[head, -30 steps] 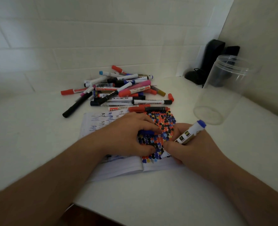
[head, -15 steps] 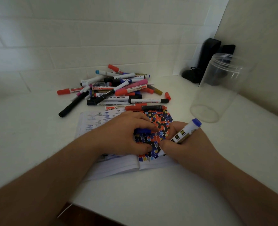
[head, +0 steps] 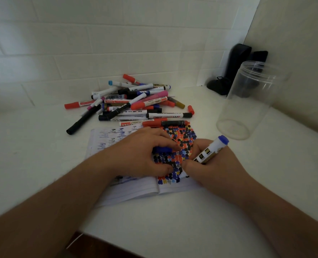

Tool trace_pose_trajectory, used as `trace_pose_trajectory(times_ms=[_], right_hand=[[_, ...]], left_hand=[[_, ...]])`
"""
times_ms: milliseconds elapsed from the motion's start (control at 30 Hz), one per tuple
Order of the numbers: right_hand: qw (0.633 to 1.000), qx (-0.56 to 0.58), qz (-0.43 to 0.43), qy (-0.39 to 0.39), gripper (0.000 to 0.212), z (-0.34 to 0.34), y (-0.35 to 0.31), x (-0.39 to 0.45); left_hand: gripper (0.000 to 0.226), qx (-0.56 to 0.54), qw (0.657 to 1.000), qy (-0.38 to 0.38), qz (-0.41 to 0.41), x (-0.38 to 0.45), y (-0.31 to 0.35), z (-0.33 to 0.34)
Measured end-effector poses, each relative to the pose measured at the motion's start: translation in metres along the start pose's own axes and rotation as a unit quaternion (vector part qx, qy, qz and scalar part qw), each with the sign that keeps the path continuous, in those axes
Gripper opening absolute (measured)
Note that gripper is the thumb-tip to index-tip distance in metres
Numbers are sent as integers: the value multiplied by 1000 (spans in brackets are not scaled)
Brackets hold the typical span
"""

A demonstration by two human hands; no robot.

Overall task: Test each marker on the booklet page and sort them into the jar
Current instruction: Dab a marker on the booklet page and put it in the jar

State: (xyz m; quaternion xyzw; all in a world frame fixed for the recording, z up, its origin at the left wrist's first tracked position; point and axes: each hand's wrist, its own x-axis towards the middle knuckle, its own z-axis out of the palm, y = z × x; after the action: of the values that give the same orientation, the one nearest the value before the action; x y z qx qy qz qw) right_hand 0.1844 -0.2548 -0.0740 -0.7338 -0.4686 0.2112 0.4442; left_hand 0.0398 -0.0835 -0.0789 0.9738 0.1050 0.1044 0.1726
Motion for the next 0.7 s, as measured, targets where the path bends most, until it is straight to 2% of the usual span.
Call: trace_pose_trajectory(times_ms=[200, 433, 700], right_hand=[[1000, -22, -6, -12, 30, 1, 0, -1], [1000, 9, 18, 16, 26, 0, 0, 2], [1000, -14, 6, -7, 24, -1, 2, 1]], left_hand=[[57, 1, 1000, 2, -1, 0, 0, 0], [57, -1, 1000, -5, -8, -1, 1, 0], [57, 1, 1000, -9, -13, 0, 2, -1]])
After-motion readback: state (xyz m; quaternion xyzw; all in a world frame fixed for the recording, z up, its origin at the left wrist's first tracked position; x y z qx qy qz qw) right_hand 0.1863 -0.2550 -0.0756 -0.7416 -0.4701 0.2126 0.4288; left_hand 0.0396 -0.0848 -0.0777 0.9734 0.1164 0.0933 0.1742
